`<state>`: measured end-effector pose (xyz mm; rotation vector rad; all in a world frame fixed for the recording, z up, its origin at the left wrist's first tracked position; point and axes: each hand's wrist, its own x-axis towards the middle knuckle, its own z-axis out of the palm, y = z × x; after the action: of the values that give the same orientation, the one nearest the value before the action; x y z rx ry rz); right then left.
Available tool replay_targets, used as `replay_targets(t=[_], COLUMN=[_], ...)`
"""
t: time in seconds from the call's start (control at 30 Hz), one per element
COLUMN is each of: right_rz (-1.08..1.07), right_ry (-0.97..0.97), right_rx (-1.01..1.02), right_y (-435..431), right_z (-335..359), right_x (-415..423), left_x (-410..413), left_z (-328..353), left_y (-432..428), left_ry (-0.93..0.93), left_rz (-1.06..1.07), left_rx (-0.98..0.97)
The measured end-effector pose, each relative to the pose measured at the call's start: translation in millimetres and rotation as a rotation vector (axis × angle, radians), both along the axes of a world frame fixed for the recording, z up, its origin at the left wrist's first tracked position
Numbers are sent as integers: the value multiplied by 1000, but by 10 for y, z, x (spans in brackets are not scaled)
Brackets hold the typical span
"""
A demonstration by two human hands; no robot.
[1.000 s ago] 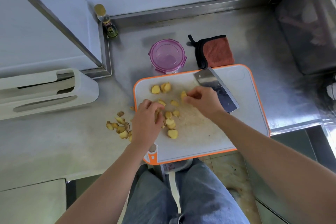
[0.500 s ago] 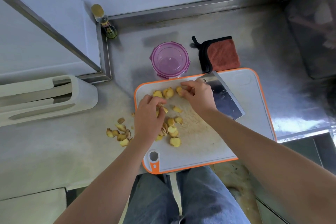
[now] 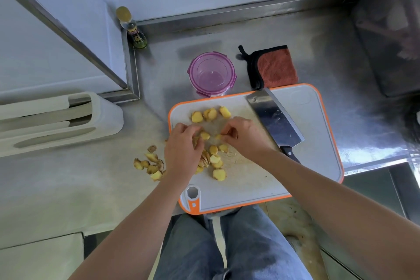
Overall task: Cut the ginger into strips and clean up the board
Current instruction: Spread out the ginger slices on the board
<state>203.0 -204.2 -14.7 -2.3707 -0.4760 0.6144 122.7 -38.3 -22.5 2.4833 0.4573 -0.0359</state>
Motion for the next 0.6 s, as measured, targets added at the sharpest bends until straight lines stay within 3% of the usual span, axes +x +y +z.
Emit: replay_targets(t=[0.1,0.2,0.37,0.6], right_rz=[-140,-179,-447,-449], right_ry=[104,74,90,182], right_rx=[89,87,172,129], right_y=[35,44,38,81], right_z=[29,9,30,-28], right_x=[64,144,311,377], left_x=[19,31,51,71], left_z=[14,19,16,19], left_y=[7,18,34,29], left_ry=[17,6,-19,-12], left_rz=[-3,1,3,-11], left_rx=[-6,-11,-32,-55])
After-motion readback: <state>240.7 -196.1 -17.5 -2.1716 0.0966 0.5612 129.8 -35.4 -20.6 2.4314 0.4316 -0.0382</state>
